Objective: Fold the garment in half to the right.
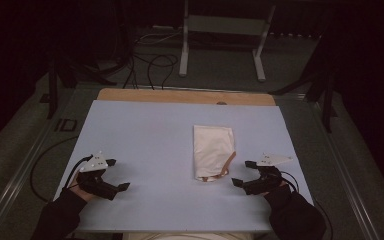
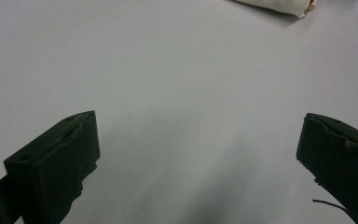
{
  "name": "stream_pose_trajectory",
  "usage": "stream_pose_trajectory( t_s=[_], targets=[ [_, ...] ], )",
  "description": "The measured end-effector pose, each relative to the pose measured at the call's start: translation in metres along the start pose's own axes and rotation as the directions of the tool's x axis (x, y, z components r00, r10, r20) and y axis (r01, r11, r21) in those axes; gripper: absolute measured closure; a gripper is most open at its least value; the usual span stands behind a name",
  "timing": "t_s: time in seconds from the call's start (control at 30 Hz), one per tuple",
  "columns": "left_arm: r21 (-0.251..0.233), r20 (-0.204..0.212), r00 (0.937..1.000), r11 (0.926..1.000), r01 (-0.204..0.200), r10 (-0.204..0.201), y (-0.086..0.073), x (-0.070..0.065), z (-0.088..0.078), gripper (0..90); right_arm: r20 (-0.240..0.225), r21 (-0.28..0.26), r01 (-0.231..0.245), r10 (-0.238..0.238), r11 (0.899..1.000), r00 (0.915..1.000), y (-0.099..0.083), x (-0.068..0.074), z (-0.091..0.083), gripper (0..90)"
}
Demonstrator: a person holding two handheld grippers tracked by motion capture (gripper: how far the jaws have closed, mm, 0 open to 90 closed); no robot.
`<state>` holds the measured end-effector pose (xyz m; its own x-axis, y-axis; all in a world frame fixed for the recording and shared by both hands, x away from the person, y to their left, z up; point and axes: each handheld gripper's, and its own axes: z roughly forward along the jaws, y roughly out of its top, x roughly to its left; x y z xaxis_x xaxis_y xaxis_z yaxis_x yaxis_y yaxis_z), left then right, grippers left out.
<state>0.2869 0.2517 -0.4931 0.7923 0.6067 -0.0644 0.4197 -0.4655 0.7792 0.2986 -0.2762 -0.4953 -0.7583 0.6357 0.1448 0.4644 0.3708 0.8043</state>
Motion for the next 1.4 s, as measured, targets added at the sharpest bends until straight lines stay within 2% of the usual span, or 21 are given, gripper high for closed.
stream_pose_trajectory(
  t_s=[0.23, 0.43, 0.57, 0.63, 0.77, 0.93, 1.2, 1.4],
  targets=[
    [0.004, 0.002, 1.0000, 1.0000, -0.002, 0.002, -0.001, 0.000, 0.001, 0.3, 0.056, 0.020, -0.015, 0.014, 1.000, 0.9983, -0.020, 0.002, -0.001, 9.5],
    [-0.003, -0.003, 1.0000, 1.0000, -0.001, 0.001, 0.000, 0.001, -0.002, 0.3, 0.054, 0.023, -0.037, 0.036, 0.999, 0.9979, -0.033, 0.010, -0.005, 9.6],
    [0.000, -0.001, 1.0000, 1.0000, -0.002, 0.002, 0.000, 0.000, -0.001, 0.3, 0.076, -0.010, -0.020, 0.021, 1.000, 0.9969, -0.031, 0.007, -0.002, 9.6],
    [0.003, -0.001, 1.0000, 1.0000, -0.008, 0.008, 0.000, -0.001, -0.001, 0.3, 0.086, -0.005, -0.013, 0.013, 1.000, 0.9962, -0.030, 0.006, 0.001, 9.6],
    [-0.003, 0.004, 1.0000, 1.0000, -0.002, 0.002, 0.000, 0.000, -0.001, 0.3, 0.079, 0.011, 0.003, -0.004, 1.000, 0.9969, -0.028, 0.006, 0.007, 9.6],
    [0.008, 0.003, 0.9999, 0.9999, -0.013, 0.013, -0.001, -0.001, 0.001, 0.3, 0.086, 0.011, 0.008, -0.009, 1.000, 0.9963, -0.025, 0.007, 0.007, 9.6],
    [-0.001, 0.002, 1.0000, 1.0000, -0.009, 0.009, 0.001, -0.001, 0.000, 0.3, 0.089, 0.017, 0.023, -0.025, 1.000, 0.9958, -0.025, 0.009, 0.007, 9.6],
    [0.001, -0.001, 0.9999, 0.9999, -0.011, 0.011, 0.001, -0.001, 0.001, 0.3, 0.091, 0.008, 0.018, -0.018, 1.000, 0.9957, -0.024, 0.009, 0.005, 9.6]
  ],
)
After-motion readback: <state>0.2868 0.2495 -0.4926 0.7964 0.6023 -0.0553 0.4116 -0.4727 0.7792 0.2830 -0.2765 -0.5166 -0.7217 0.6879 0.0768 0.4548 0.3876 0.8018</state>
